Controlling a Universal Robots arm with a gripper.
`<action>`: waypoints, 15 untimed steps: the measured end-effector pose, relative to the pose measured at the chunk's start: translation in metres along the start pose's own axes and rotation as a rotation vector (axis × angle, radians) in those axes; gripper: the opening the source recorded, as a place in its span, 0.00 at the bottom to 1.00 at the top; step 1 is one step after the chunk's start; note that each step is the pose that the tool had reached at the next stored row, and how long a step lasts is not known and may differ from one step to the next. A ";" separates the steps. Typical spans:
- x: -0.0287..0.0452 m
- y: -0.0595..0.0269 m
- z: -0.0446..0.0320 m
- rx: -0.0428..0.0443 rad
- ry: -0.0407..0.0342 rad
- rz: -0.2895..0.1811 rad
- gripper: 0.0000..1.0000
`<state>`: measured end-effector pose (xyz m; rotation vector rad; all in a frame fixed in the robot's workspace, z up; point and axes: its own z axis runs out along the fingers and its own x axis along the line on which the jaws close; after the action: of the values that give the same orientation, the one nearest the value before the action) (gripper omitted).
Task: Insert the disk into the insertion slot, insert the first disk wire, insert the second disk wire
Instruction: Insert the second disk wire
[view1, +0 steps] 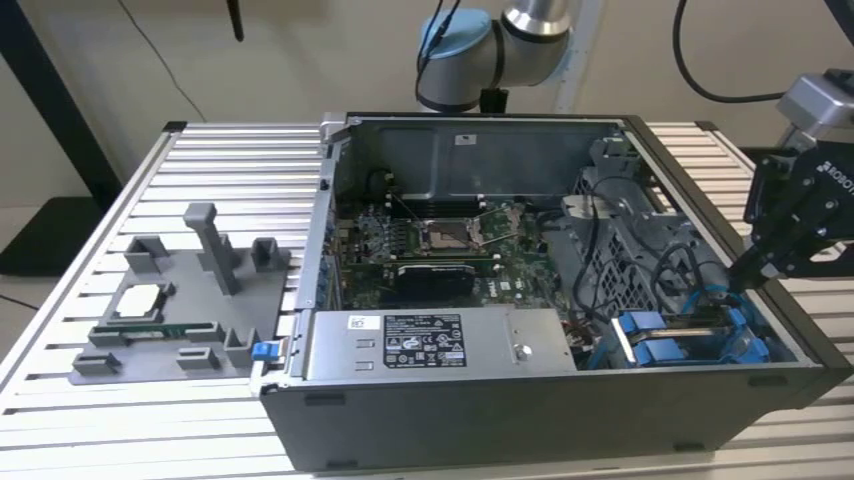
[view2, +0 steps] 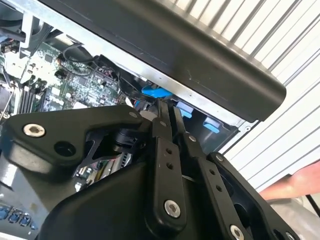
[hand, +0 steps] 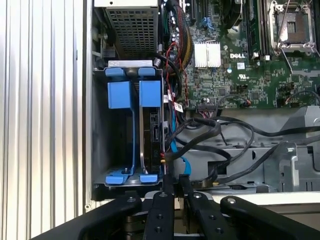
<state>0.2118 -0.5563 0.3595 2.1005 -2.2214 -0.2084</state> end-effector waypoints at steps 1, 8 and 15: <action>0.0000 0.0001 0.0000 -0.0027 0.0001 0.000 1.00; 0.0000 0.0001 -0.0001 -0.0332 0.0017 0.002 1.00; 0.0000 0.0001 -0.0002 -0.0459 0.0024 0.002 1.00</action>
<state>0.2118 -0.5563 0.3597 2.0738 -2.1958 -0.2541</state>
